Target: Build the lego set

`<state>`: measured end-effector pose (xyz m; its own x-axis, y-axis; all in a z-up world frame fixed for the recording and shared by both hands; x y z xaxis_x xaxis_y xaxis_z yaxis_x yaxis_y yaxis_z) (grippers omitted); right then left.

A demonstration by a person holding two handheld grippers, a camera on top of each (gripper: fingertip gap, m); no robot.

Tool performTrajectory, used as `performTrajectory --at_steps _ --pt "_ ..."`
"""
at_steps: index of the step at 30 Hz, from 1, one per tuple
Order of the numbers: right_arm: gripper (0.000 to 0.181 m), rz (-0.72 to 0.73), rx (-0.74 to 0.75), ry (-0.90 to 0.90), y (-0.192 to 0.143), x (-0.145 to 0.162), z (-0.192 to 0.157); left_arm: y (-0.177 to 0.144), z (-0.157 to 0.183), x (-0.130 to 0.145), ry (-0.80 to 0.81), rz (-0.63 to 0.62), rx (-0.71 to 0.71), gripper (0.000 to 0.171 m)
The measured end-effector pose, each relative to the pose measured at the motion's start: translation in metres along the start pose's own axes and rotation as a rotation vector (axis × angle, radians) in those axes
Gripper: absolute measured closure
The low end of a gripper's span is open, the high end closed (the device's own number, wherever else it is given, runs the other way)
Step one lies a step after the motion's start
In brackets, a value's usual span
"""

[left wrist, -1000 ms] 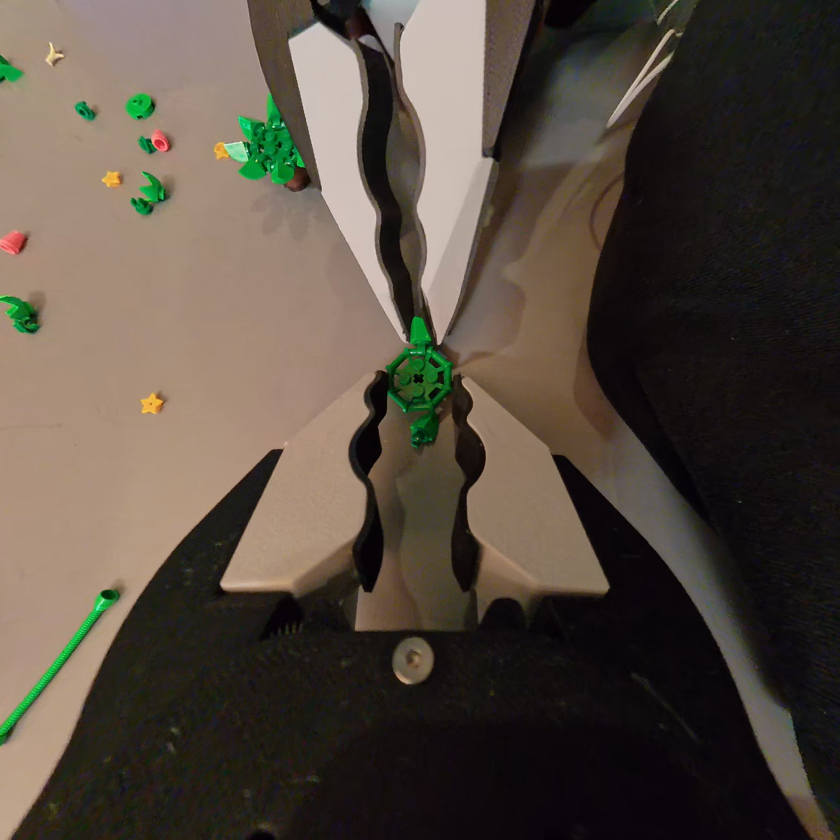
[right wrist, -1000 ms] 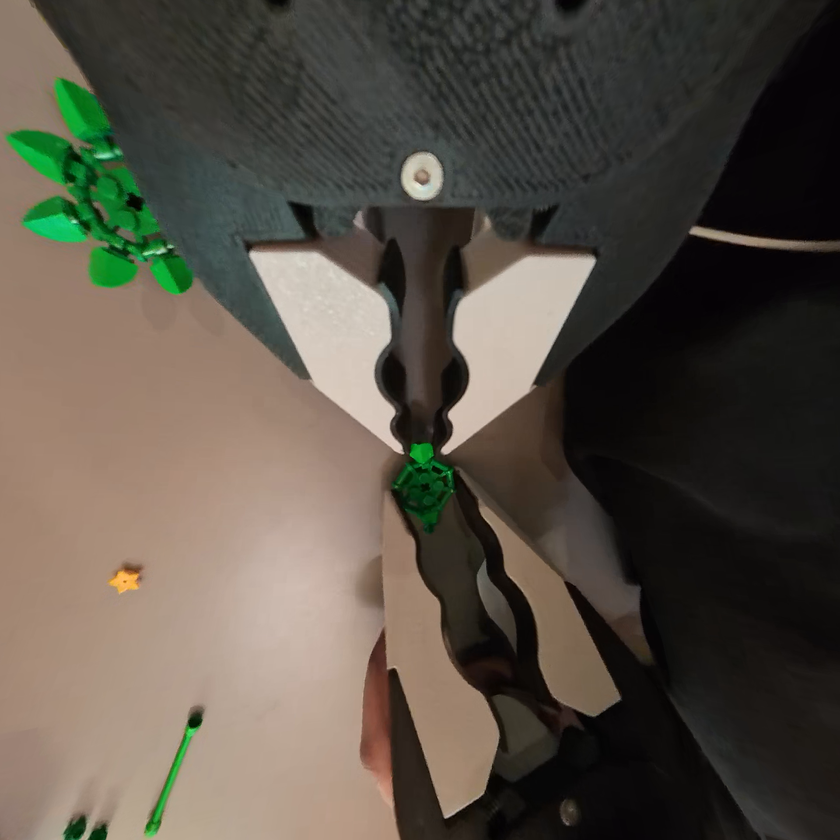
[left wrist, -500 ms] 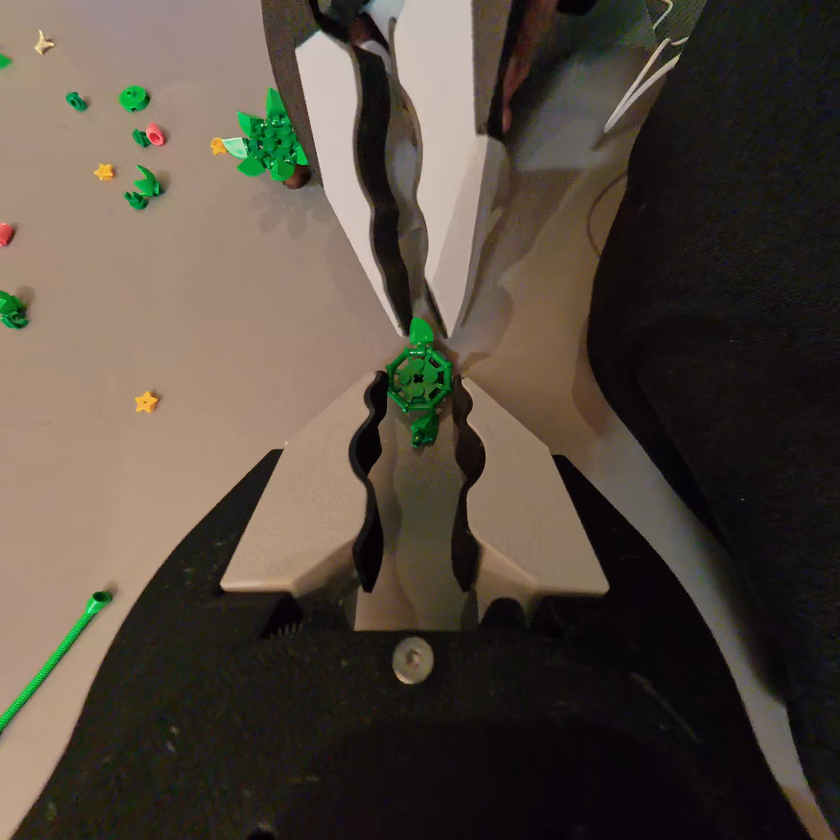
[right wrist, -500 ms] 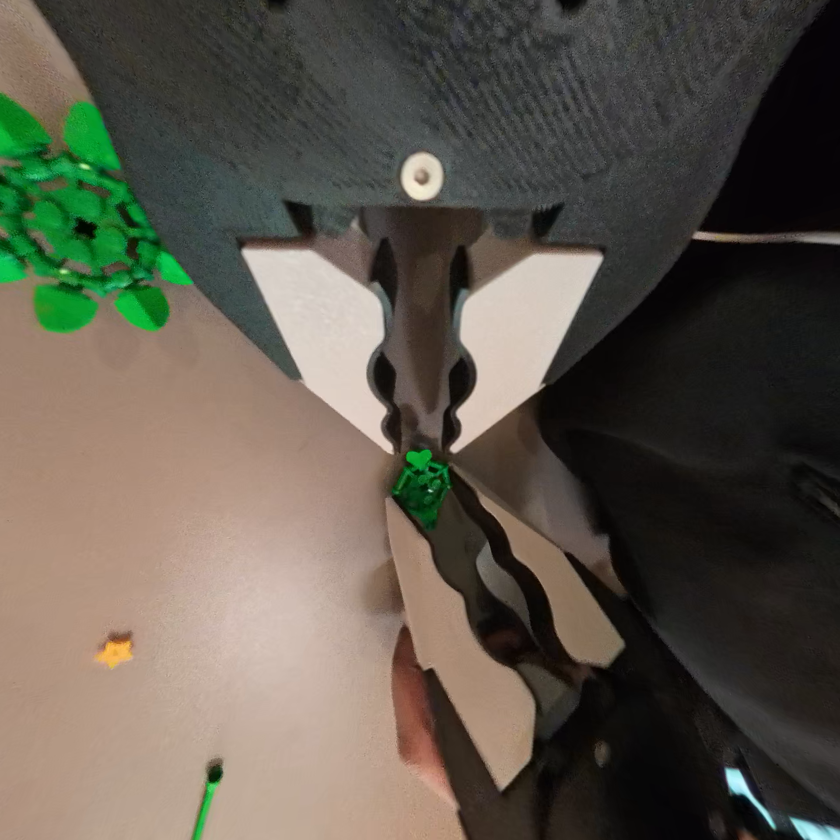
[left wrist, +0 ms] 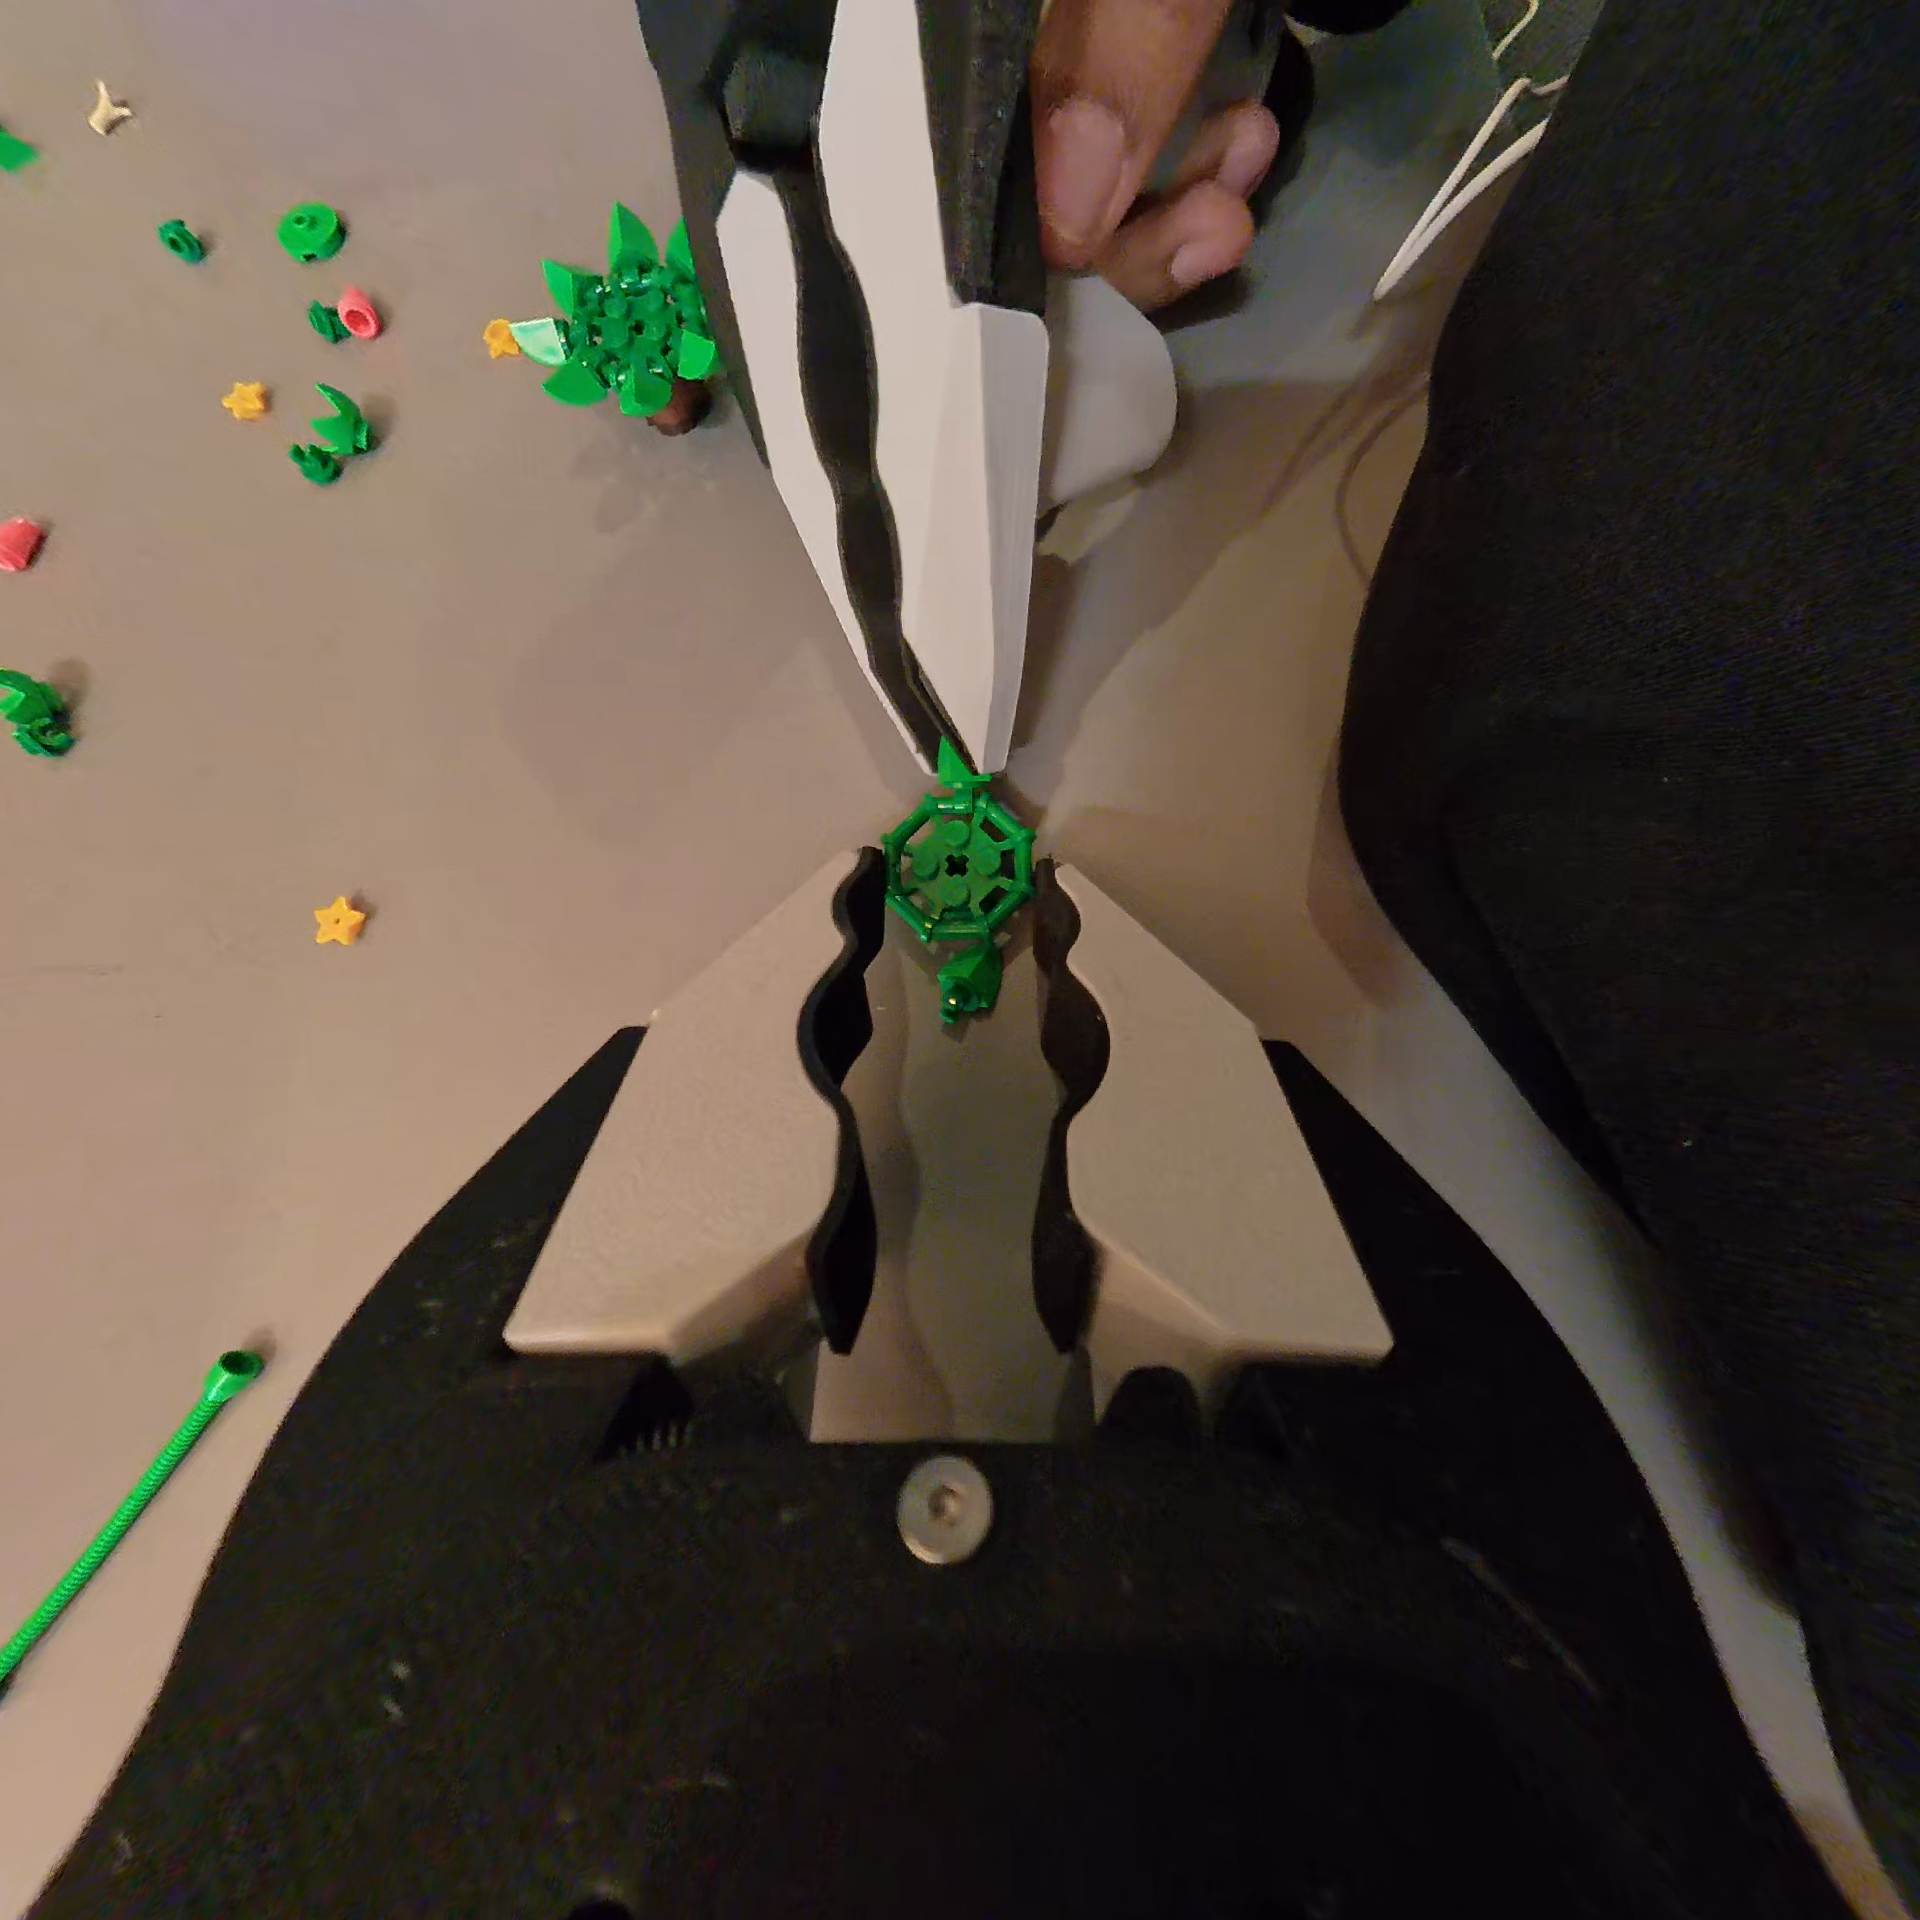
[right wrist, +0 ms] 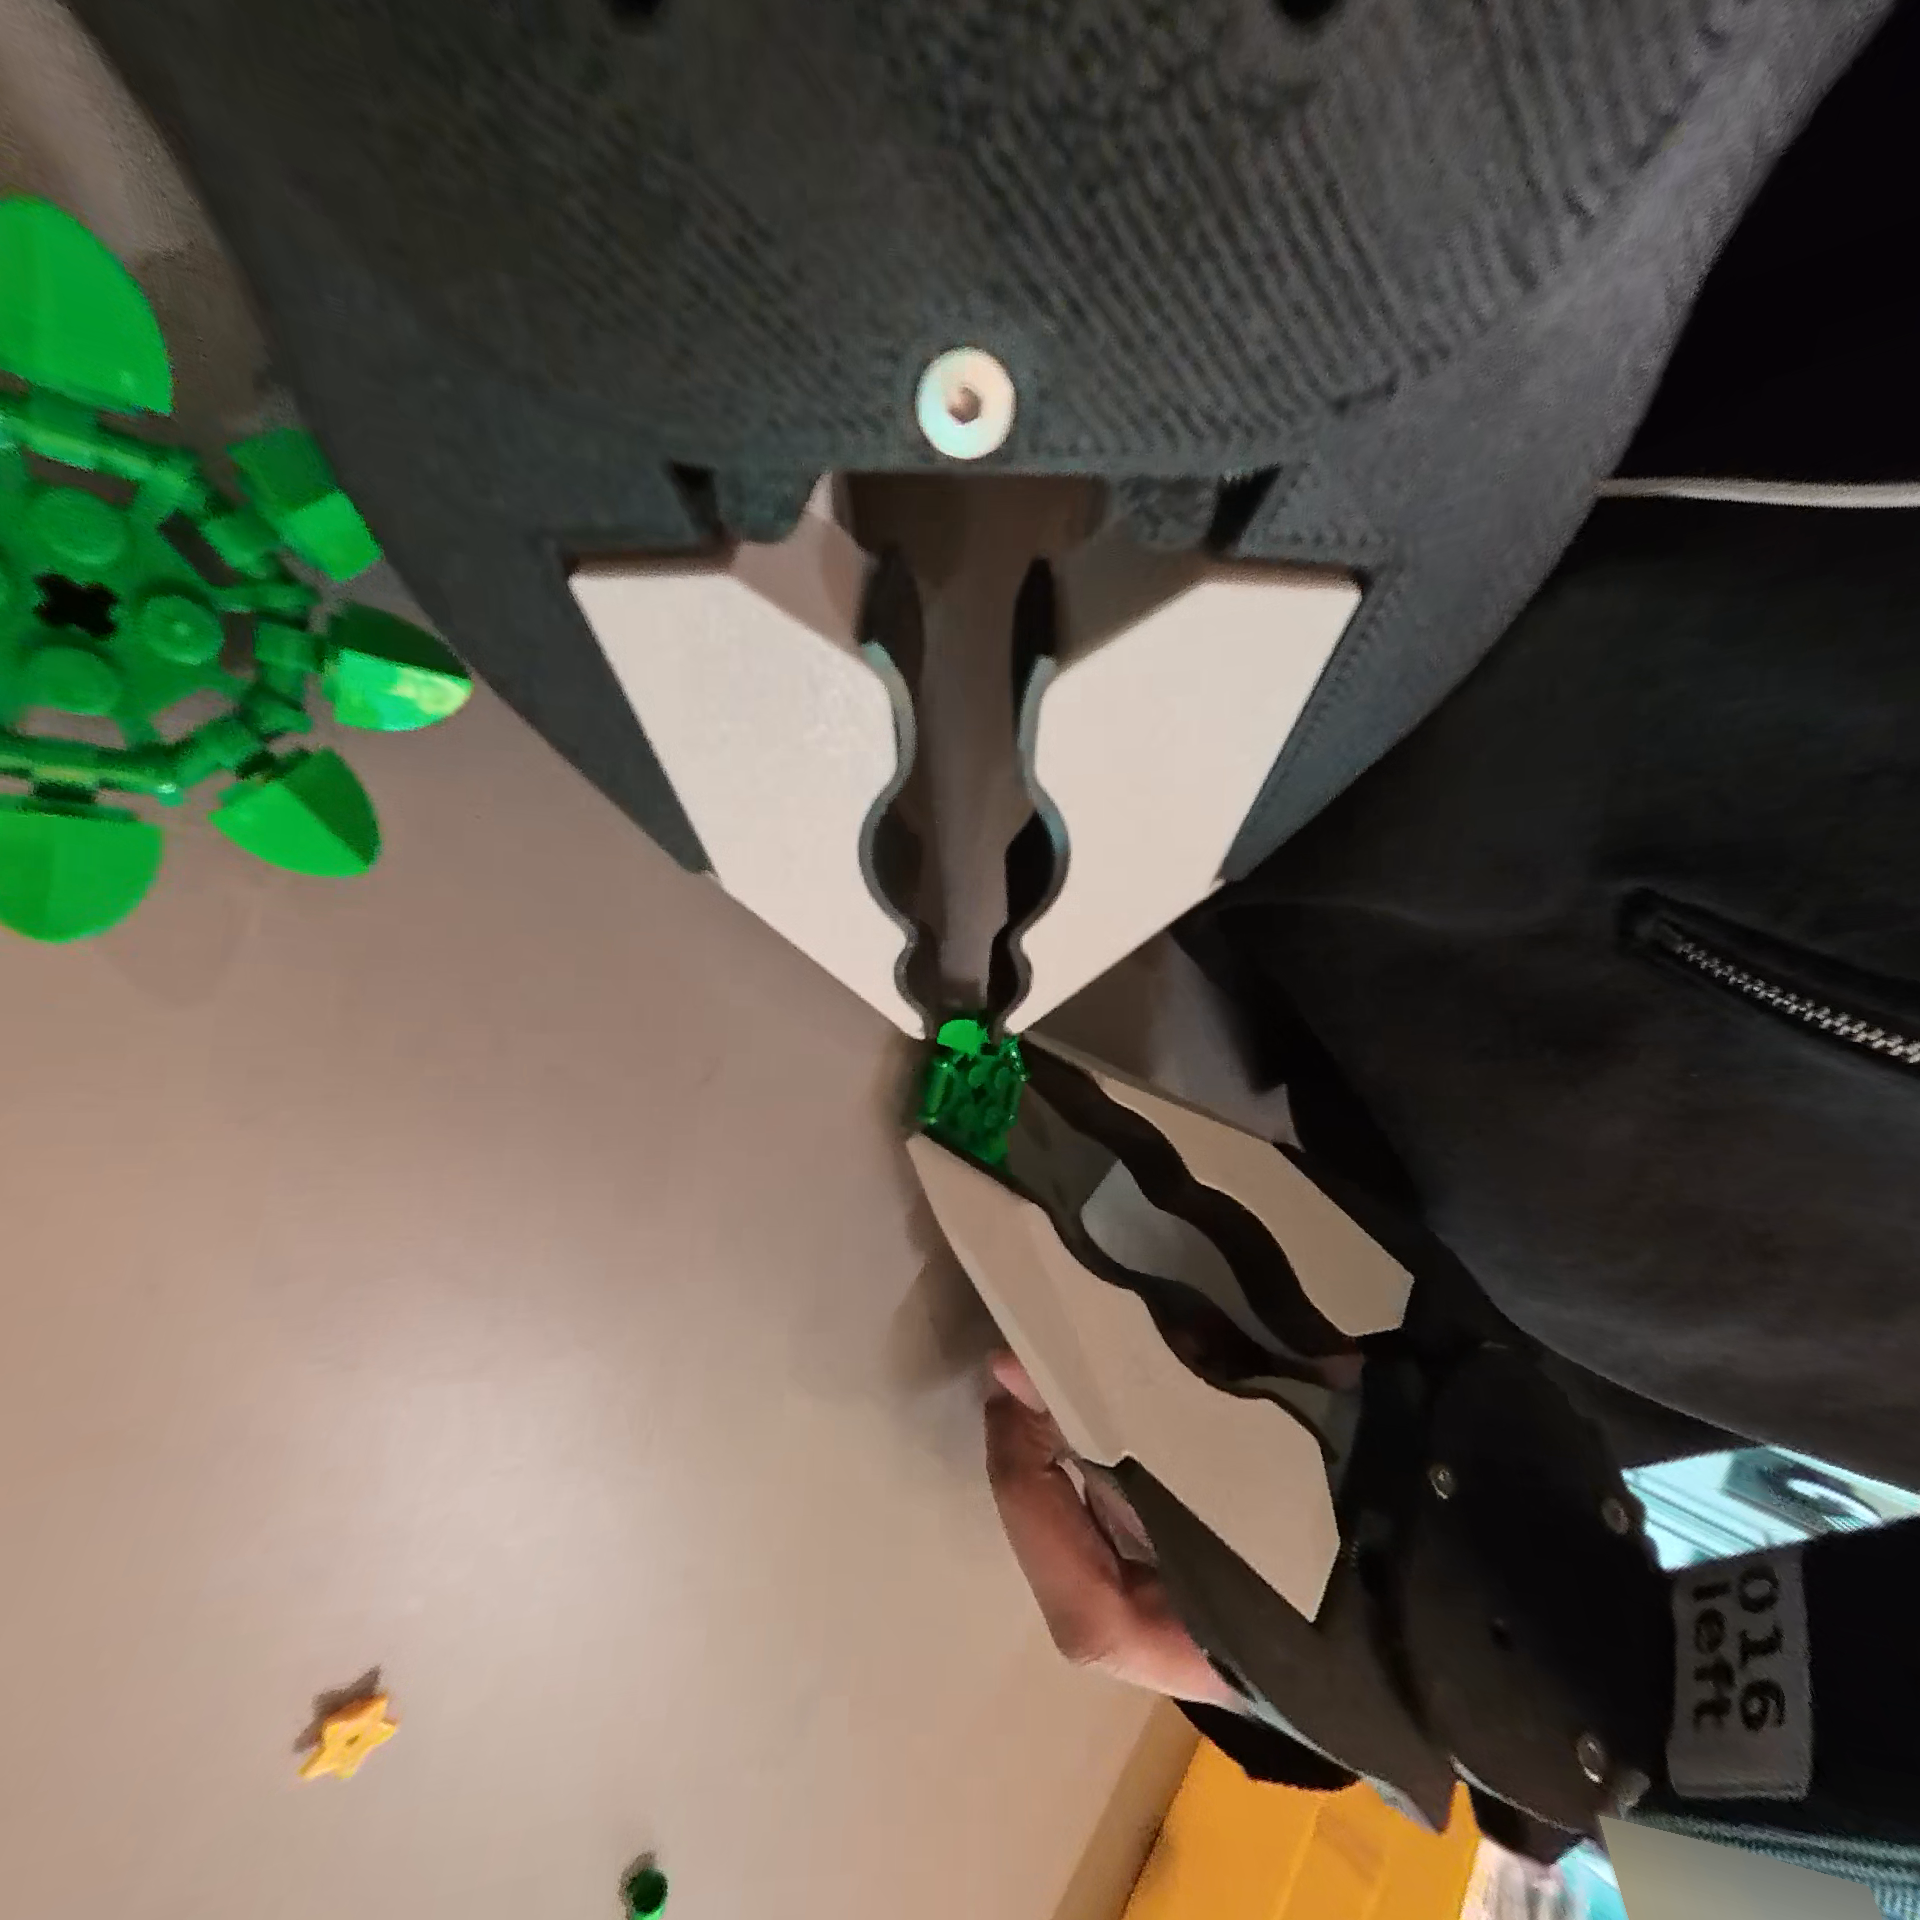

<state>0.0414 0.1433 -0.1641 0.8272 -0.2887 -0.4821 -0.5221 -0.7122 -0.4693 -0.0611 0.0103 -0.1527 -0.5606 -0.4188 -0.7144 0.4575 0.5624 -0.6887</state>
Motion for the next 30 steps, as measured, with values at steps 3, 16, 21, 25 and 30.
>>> performTrajectory --at_steps 3,16,21,25,30 --pt "0.175 -0.005 -0.013 0.005 0.0002 0.0 0.0013 0.0001 0.0 0.0001 0.0 0.0 0.0 0.144" --pt "0.176 -0.069 0.048 -0.254 0.0005 -0.0044 -0.0055 0.0003 -0.0013 -0.0001 -0.008 0.001 0.009 0.144" --pt "0.176 -0.063 0.018 -0.187 0.0004 -0.0052 -0.0021 0.0003 -0.0017 0.0 -0.01 0.0 0.01 0.144" --pt "0.172 -0.045 0.043 -0.193 0.0 -0.0037 -0.0035 0.0002 -0.0019 0.0 -0.011 0.001 0.011 0.144" --pt "0.159 -0.055 0.065 -0.281 -0.0002 -0.0026 -0.0083 0.0001 -0.0017 0.0001 -0.009 0.001 0.012 0.144"
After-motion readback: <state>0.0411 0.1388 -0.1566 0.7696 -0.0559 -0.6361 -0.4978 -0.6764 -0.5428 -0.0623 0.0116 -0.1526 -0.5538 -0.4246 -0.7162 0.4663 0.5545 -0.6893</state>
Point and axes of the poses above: each gripper's, where its closed fingertips meet, y out along the fingers, x out of its underside, z = x × y across the jaws, the point moved 10 cm from there along -y, back along the fingers, and after that the axes turned 3 degrees about y, right-handed, at the moved point
